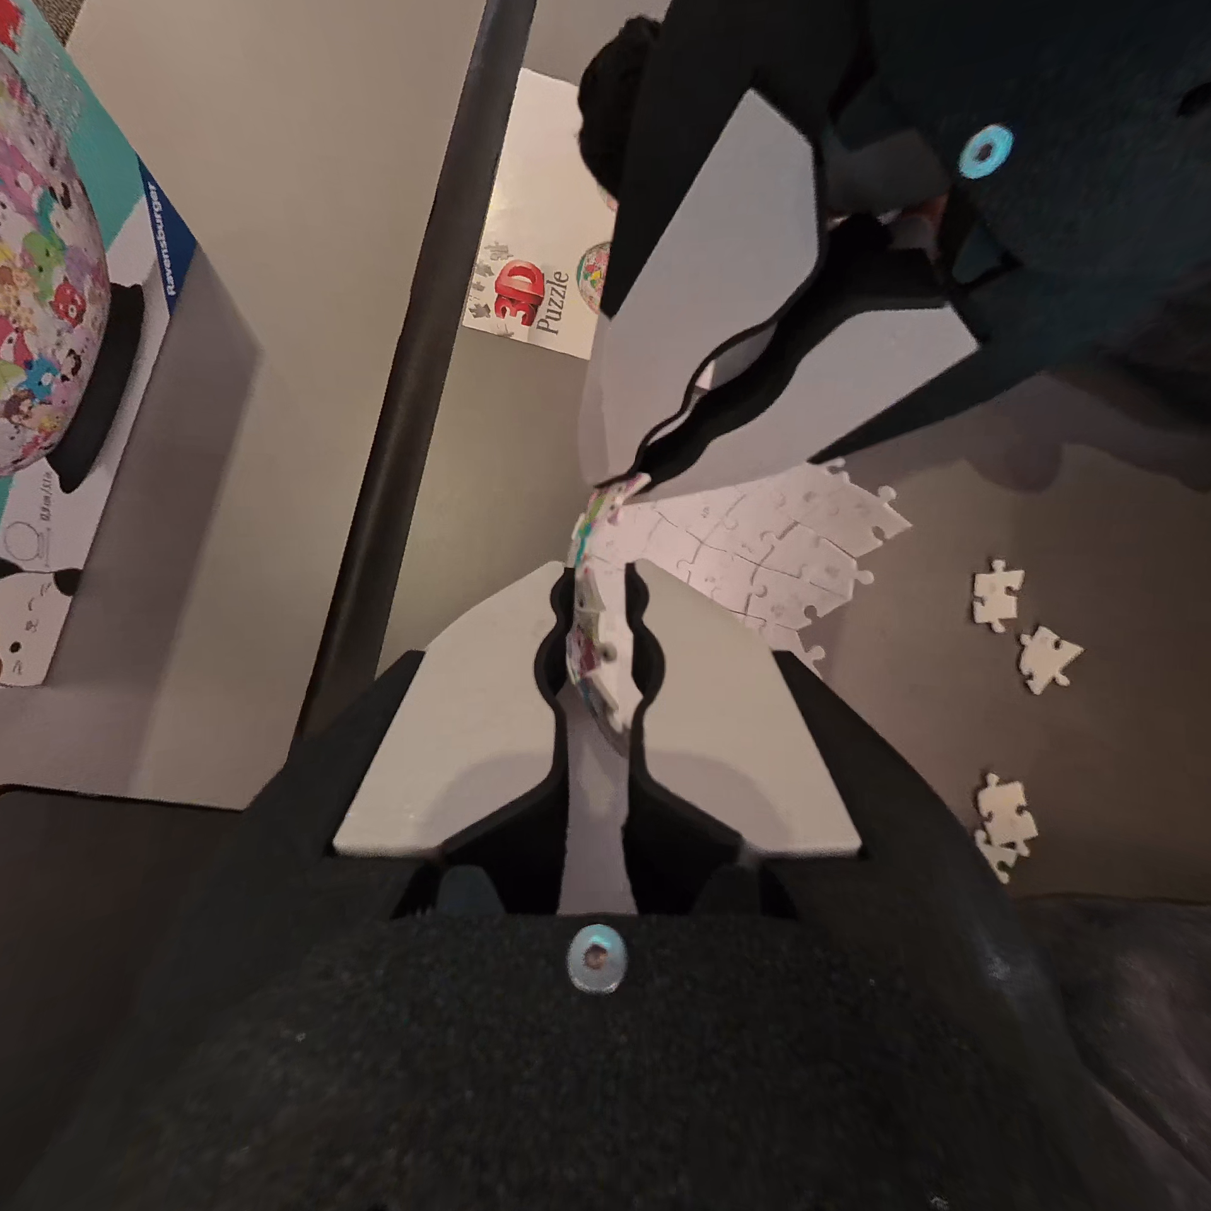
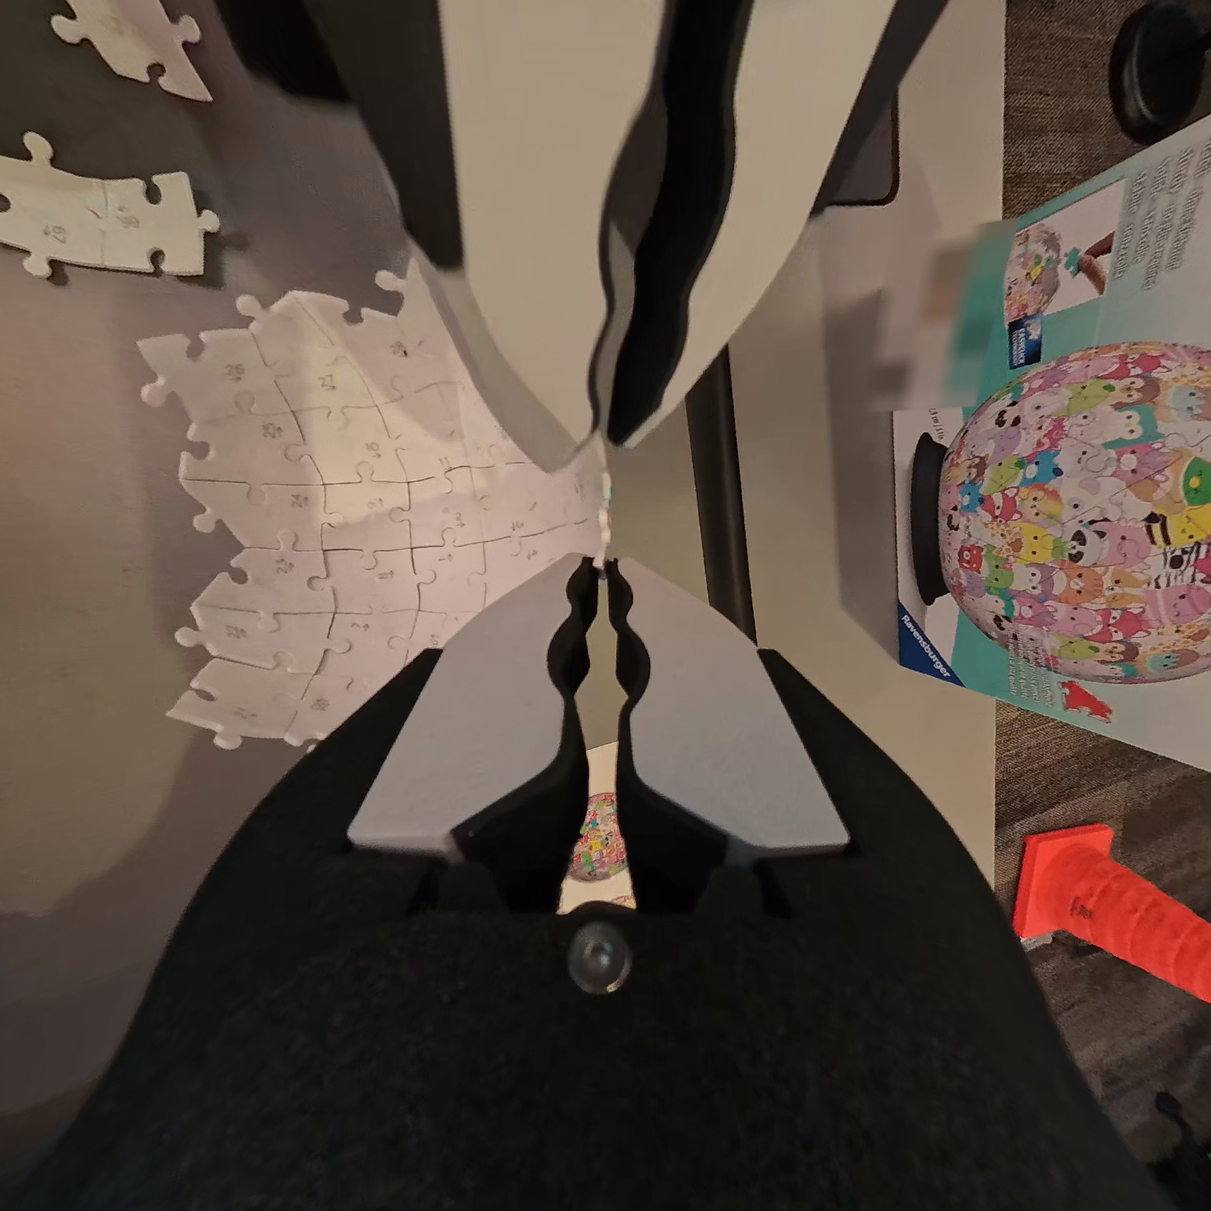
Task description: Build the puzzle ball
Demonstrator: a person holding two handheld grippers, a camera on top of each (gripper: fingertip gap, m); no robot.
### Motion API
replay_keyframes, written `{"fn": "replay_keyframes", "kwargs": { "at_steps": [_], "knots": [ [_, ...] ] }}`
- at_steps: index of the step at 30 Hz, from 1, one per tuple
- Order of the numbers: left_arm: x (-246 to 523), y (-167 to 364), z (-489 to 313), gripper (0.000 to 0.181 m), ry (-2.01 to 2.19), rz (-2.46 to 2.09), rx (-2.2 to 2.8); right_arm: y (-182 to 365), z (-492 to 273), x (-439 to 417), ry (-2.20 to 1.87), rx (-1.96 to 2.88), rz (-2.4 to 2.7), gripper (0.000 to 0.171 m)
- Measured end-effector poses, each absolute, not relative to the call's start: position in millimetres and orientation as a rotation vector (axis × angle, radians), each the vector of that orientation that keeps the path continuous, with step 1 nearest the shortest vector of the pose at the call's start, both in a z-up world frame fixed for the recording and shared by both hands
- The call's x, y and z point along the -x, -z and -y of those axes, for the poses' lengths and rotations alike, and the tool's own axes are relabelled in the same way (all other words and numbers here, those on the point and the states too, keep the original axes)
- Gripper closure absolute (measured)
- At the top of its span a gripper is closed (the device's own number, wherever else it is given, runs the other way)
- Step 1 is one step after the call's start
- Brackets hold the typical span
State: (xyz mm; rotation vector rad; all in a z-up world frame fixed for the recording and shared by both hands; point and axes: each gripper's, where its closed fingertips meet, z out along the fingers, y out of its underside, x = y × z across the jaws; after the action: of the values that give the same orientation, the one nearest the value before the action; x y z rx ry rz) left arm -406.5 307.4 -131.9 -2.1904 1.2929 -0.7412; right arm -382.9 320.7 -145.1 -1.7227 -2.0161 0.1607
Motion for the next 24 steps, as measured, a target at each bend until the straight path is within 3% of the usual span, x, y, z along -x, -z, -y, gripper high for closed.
{"fn": "replay_keyframes", "kwargs": {
  "at_steps": [5,9,24],
  "knots": [
    [423,110,-290,0.145,0.891,-1.261,2.151,147,-323,383,-0.164,1.733,2.016,0.168],
    [426,124,-298,0.143,0.803,-1.271,2.201,149,-326,383,-0.16,1.746,2.02,0.168],
    [411,146,-320,0.172,0.588,-1.331,2.222,153,-334,378,-0.162,1.781,2.016,0.167]
  ]
}}
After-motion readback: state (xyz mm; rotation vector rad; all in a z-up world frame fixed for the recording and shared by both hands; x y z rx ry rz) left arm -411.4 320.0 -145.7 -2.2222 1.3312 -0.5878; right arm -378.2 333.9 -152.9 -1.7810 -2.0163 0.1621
